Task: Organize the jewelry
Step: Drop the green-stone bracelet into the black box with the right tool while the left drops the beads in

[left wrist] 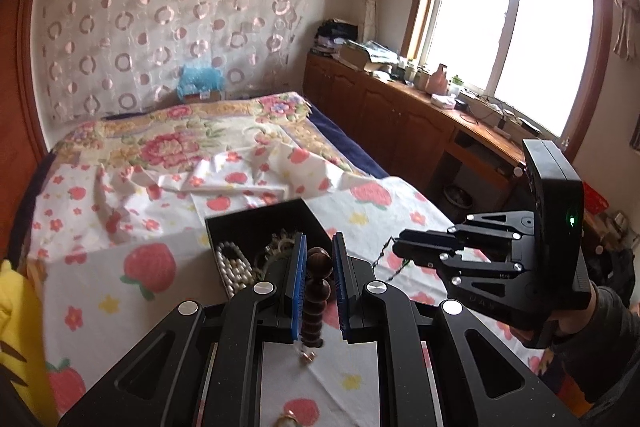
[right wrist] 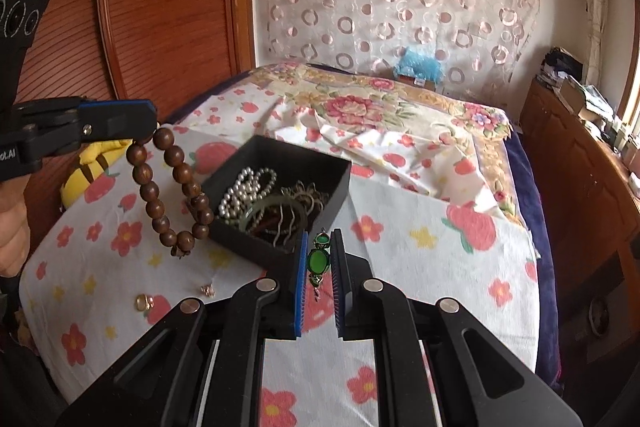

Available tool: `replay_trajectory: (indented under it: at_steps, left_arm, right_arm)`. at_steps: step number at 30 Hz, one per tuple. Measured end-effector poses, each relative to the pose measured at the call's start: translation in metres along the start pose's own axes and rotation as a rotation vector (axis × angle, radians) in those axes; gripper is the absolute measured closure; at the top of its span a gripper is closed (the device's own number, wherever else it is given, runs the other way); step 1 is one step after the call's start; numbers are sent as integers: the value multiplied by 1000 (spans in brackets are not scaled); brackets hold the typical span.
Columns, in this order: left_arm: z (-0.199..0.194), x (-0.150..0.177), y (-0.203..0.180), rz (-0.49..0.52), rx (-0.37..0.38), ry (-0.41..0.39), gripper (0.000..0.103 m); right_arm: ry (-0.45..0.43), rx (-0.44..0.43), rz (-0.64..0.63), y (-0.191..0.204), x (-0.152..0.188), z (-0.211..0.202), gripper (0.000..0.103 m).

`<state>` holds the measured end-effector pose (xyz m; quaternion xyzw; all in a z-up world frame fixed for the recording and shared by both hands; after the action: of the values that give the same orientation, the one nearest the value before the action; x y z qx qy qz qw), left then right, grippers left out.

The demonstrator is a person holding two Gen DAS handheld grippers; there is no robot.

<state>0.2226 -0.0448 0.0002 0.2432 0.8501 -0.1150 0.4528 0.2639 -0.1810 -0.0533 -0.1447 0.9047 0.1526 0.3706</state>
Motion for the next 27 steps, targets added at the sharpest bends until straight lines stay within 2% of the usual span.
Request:
replay_trajectory:
  at_steps: [6,13,27]
  left_arm:
    - [-1,-24,12,17,-42,-41,91]
    - [17,-34,33,10,-86,-34,91]
    - [74,1,60,-63,-88,71,91]
  right_arm:
    - [-31,-28,-8,6,-22,4,90]
    - [-56,-64,-16,13,-43,18,90]
    - [-18,-49,-23,9,-62,84,90]
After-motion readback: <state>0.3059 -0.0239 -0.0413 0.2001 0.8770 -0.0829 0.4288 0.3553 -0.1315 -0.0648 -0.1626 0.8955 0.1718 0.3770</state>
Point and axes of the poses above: each gripper's, at about its wrist camera, not at the fingertips, and z roughly the way its jaws point, y to its left, x to its underside, the point moved 7 cm from there along z, roughly the way its jaws point, and after that the axes turned 13 degrees about z, right-handed, at the moved point
